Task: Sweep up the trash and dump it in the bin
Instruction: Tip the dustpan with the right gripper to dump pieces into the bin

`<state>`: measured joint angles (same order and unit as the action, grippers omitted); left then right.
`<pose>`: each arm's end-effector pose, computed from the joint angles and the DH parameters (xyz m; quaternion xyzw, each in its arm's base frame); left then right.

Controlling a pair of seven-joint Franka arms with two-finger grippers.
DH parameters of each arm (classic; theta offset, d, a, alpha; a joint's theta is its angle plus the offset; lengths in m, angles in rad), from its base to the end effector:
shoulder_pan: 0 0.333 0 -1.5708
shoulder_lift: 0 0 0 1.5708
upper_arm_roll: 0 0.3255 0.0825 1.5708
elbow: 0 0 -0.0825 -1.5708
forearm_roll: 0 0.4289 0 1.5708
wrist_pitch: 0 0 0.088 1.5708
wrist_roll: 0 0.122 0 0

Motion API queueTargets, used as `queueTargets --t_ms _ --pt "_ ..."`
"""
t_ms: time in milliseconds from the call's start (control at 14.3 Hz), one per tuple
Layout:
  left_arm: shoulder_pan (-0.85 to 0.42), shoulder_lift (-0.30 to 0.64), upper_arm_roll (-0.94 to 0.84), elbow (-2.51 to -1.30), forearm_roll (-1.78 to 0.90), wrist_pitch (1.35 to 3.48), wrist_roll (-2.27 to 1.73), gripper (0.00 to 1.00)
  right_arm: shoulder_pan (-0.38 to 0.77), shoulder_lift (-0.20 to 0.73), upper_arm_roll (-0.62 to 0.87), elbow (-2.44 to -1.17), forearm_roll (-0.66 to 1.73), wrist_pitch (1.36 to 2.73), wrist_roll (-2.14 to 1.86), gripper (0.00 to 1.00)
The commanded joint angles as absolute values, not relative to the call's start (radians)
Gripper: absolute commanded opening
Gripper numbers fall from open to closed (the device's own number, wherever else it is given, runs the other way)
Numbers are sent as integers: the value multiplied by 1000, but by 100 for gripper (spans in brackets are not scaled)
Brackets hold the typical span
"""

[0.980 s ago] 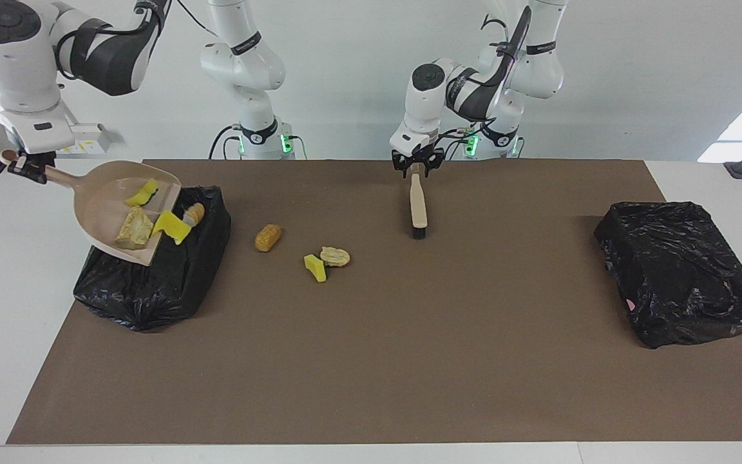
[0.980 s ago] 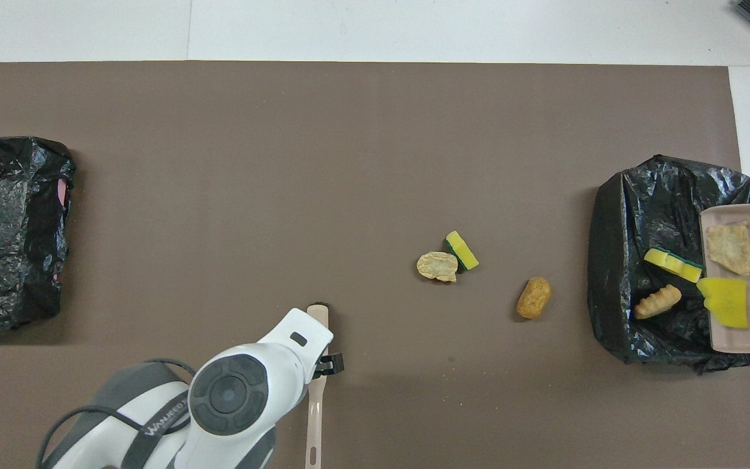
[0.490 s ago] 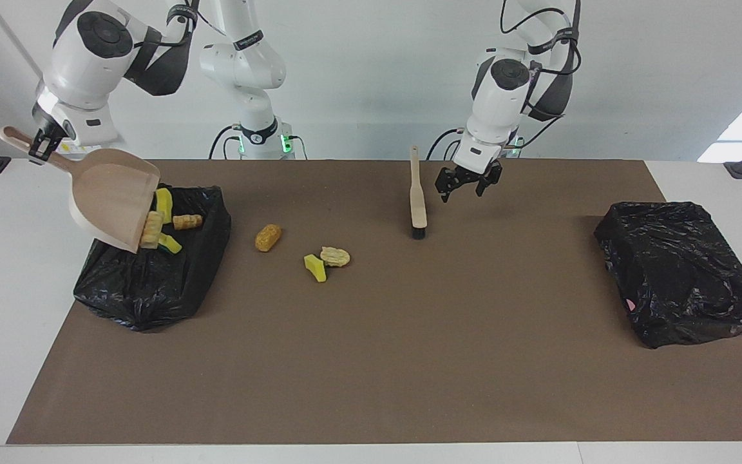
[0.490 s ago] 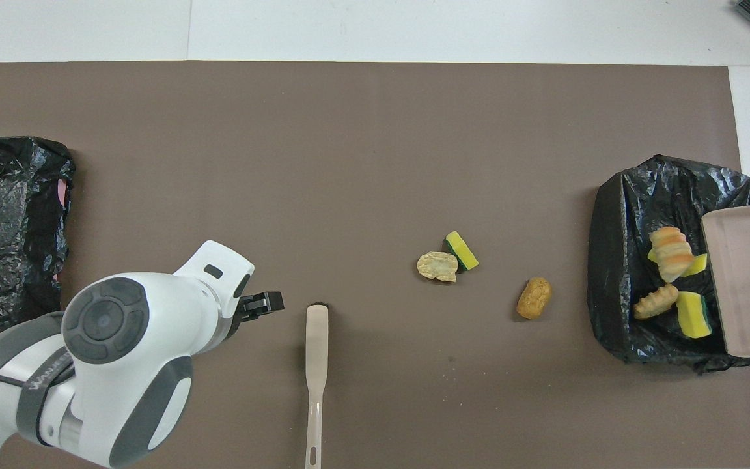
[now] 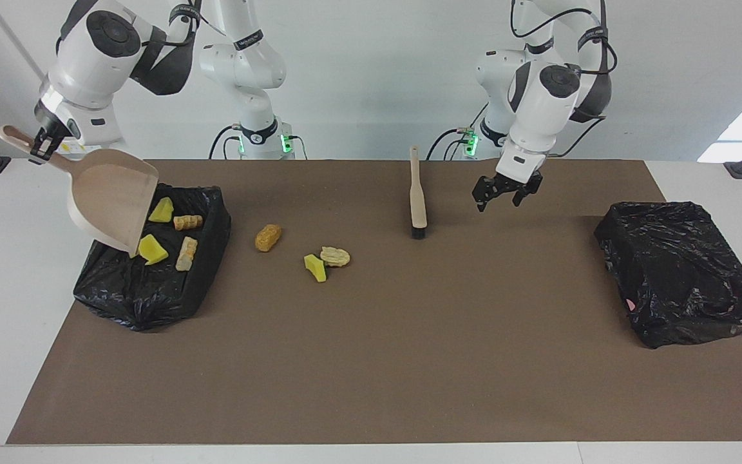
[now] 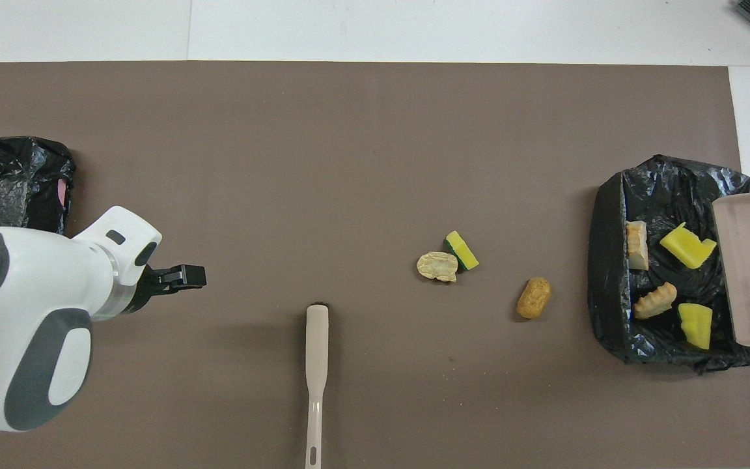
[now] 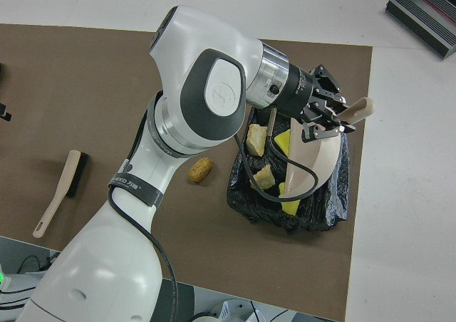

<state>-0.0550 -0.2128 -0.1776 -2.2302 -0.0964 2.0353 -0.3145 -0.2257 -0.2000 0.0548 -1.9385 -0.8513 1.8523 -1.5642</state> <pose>0.5090 -0.1293 0.4356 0.9976 0.0640 0.0008 0.0258 0.5398 -0.1616 0.5987 0.6369 0.6525 -0.2779 0.3024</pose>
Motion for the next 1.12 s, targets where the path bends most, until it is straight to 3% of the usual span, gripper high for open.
queueTargets --t_ms 0,630,1050 --pt "-8 -210 -190 -2125 -84 1912 -264 100 -224 -202 57 -1899 -789 1829 -1557 0" --pt "32 -213 -181 -1823 31 1617 -178 100 -210 -202 58 -1897 -398 1766 -1297 0" --pt "41 -180 -140 -1721 26 1600 -124 100 -34 -183 58 -1910 -309 1727 -892 0"
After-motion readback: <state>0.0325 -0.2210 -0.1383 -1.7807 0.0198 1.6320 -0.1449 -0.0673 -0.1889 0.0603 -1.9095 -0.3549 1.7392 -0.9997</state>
